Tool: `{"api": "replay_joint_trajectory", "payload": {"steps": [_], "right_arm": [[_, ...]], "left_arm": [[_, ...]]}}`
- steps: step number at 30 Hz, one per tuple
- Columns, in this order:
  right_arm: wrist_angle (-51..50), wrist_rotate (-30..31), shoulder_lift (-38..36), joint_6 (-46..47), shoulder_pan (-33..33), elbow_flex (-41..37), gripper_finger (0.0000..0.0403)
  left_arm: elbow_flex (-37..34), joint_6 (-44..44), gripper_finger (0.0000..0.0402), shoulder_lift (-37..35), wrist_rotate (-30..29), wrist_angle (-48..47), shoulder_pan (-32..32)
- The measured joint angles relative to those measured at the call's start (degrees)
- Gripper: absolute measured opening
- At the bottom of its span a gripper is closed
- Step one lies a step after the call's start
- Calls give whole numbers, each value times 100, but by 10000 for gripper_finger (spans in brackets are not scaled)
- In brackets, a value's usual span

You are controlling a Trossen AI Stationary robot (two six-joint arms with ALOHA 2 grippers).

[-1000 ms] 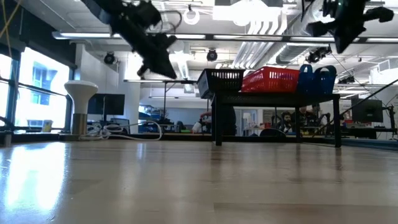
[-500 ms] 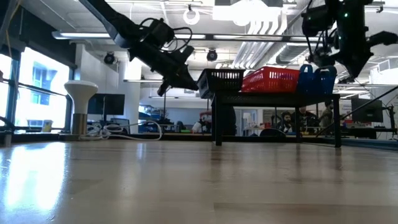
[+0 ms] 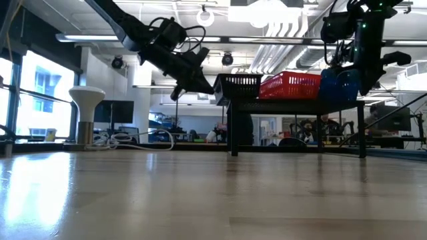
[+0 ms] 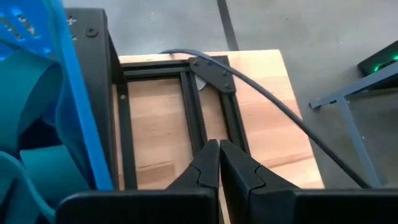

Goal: Pick & Place Office Desk Supplies
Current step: Adjust the black and blue bins in the shelf

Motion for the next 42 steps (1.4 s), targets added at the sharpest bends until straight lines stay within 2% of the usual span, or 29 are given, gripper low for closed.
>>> {"api": "replay_joint_trajectory", "payload": {"steps": [8, 23, 42], "right_arm": [[-2, -286, 0, 1, 6, 0, 2], [-55, -297, 0, 103, 308, 0, 2], [-45, -494, 0, 202, 310, 0, 2]], "left_arm": [[0, 66, 0, 0, -174, 195, -25], [0, -17, 0, 0, -582, 303, -181], [12, -429, 0, 130, -599, 698, -274]]}}
